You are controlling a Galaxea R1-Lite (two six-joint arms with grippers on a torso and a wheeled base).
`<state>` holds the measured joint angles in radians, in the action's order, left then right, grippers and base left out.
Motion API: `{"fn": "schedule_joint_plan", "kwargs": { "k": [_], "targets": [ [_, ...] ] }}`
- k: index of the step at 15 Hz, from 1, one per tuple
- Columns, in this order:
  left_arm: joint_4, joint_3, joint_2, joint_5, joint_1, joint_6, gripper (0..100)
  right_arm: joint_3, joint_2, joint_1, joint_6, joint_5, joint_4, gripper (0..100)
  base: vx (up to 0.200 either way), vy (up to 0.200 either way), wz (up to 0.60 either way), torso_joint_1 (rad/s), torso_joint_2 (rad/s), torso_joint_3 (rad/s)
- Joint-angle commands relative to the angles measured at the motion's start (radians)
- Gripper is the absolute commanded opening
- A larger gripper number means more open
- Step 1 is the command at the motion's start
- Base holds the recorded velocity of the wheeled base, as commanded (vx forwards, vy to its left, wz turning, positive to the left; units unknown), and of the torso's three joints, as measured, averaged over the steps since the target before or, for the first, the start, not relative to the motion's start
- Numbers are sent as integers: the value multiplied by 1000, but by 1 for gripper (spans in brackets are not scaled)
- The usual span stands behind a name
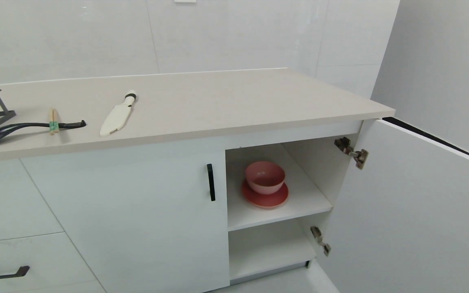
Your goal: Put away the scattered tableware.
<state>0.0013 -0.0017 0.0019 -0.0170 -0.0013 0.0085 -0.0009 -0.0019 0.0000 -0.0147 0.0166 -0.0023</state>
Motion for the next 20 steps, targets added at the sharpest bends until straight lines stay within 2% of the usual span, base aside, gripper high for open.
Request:
{"fn": "schedule_joint_plan", "kwargs": {
  "k": [1, 4, 11, 13, 17, 20],
  "targets": [
    [0, 0, 0, 0, -2, 1, 100, -1, 2, 0, -1, 0, -1, 100, -200, 0, 0, 2, 2, 7],
    [0, 0, 0, -1, 0, 1, 100, 1, 2, 0, -1, 0, -1, 100, -200, -133, 0, 2, 1, 2],
    [0, 0, 0, 0, -2, -1, 100, 1, 2, 0, 1, 0, -1, 100, 0, -200, 0, 2, 1, 4],
    [0, 0, 0, 0, 0, -2, 100, 1, 2, 0, 1, 0, -1, 100, -200, -200, 0, 2, 10, 2],
    [0, 0, 0, 3, 0, -1, 100, 1, 2, 0, -1, 0, -1, 100, -200, 0, 0, 5, 0, 2],
    [0, 0, 0, 2, 0, 1, 100, -1, 2, 0, -1, 0, -1, 100, -133, -200, 0, 7, 4, -1]
  ]
}}
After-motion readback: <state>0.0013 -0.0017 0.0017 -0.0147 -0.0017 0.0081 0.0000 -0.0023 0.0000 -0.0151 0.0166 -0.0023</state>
